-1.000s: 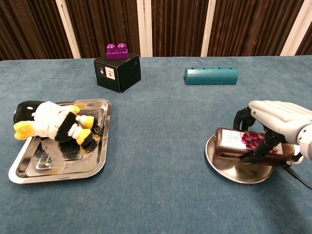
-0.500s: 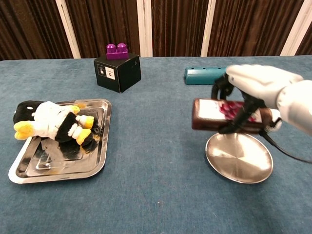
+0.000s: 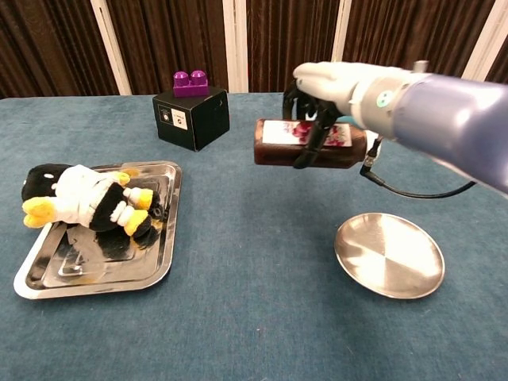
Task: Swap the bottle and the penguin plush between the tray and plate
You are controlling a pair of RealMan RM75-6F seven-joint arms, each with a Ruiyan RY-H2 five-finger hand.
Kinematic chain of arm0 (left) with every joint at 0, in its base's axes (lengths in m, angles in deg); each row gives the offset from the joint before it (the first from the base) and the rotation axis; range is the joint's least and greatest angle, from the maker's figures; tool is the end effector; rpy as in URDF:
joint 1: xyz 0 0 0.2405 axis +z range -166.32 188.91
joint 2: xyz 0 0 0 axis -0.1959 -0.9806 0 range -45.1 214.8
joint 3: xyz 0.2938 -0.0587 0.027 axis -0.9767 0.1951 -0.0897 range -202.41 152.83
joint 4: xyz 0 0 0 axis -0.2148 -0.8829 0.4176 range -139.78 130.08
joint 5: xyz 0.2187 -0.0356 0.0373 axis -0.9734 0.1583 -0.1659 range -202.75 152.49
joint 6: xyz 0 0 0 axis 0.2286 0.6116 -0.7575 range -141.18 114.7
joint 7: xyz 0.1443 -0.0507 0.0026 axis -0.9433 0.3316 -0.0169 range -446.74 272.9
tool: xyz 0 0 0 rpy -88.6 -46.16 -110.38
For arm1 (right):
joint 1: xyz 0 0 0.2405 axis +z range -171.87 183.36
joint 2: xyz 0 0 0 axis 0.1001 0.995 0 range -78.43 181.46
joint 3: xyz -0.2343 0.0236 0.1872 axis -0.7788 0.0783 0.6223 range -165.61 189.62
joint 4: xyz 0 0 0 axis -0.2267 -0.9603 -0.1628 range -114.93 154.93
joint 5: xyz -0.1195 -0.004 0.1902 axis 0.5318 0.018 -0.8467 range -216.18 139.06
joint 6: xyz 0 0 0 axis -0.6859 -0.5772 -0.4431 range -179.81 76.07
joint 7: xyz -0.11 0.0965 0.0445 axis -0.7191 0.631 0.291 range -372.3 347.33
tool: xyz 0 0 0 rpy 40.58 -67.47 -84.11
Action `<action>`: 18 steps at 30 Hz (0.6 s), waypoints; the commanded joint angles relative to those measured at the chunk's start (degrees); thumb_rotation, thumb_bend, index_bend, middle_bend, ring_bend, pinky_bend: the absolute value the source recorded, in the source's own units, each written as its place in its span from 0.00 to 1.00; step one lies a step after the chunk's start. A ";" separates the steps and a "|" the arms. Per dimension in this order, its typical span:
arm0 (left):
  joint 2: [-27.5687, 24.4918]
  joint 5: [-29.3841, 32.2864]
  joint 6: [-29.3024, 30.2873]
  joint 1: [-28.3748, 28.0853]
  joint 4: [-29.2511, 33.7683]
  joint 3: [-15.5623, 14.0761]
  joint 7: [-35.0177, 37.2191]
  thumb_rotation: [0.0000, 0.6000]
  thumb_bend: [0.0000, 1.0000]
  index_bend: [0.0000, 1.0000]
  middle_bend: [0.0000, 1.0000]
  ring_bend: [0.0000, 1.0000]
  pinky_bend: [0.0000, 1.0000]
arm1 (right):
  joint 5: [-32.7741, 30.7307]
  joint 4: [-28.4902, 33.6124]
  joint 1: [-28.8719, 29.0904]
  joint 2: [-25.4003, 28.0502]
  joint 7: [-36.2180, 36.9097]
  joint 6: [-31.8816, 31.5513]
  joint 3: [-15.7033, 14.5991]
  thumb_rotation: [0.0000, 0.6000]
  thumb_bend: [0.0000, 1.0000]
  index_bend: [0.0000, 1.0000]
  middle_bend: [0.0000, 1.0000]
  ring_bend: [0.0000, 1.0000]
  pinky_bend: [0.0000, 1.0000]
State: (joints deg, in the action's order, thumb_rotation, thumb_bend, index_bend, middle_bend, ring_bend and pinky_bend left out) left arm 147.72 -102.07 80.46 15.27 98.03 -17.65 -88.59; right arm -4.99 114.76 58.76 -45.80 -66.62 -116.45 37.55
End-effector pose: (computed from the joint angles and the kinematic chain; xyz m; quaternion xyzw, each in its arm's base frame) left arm -0.3561 0.1502 0.1959 -0.4469 -0.4330 -0.4079 0.6681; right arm -0.0574 -0.4050 -0.0441 0.7090 -0.3941 0.3465 0.4712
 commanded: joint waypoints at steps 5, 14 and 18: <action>0.42 0.78 -0.20 -0.24 0.11 0.40 -0.73 1.00 0.23 0.13 0.02 0.00 0.13 | -3.27 -11.16 5.44 -6.18 2.15 4.15 -0.40 1.00 0.22 0.57 0.53 0.28 0.00; 0.57 2.36 -0.81 -0.59 -0.03 1.03 -1.42 1.00 0.23 0.13 0.02 0.00 0.13 | -2.93 -18.23 8.39 -10.09 5.23 6.86 -2.10 1.00 0.22 0.56 0.52 0.28 0.00; 0.55 2.33 -0.70 -0.53 -0.05 1.02 -1.37 1.00 0.23 0.13 0.02 0.00 0.13 | -3.06 -20.02 9.23 -11.11 5.58 7.96 -3.15 1.00 0.22 0.39 0.40 0.22 0.00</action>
State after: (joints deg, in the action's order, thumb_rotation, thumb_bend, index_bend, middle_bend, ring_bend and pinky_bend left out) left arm 148.27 -99.78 79.74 14.73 98.00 -16.64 -89.97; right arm -7.99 95.13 67.65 -56.61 -61.18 -108.98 34.86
